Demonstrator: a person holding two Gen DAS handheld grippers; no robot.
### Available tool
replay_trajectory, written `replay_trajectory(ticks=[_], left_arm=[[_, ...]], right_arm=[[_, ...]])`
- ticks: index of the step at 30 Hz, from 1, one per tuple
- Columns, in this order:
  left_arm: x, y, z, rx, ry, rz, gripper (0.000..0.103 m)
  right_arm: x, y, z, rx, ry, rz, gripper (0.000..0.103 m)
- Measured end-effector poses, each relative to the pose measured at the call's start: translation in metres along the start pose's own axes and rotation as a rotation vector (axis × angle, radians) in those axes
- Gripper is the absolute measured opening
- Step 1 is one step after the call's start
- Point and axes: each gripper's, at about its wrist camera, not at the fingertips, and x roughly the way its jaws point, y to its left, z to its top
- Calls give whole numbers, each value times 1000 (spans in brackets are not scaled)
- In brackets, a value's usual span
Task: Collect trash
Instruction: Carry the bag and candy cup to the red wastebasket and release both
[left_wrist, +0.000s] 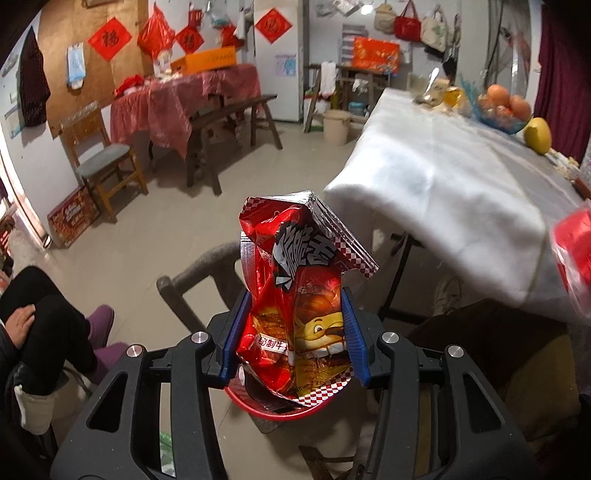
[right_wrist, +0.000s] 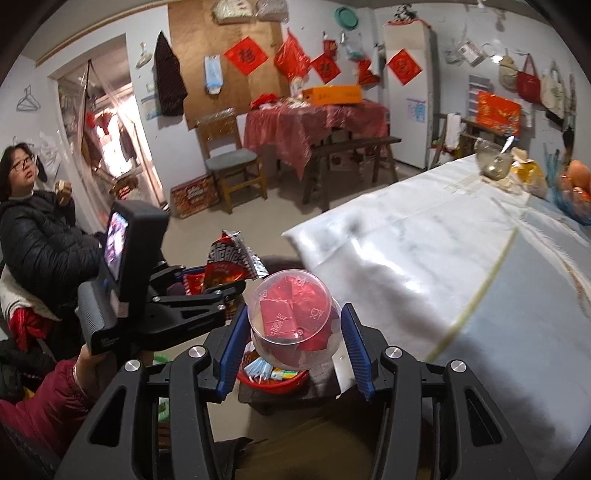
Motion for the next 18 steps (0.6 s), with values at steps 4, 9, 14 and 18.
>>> replay_trajectory(ticks=[4, 9, 14, 18], left_arm=[[27, 11, -7, -27, 70, 9, 48], [53, 17, -18, -52, 149, 16, 48], [82, 23, -31, -82, 229, -13, 48], [112, 28, -45, -128, 321, -65, 50]], right_arm=[[20, -1, -4, -5, 47, 27, 50], [47, -1, -10, -7, 109, 60, 50], [68, -7, -16, 12, 162, 98, 50], [84, -13, -21, 21, 192, 104, 50]])
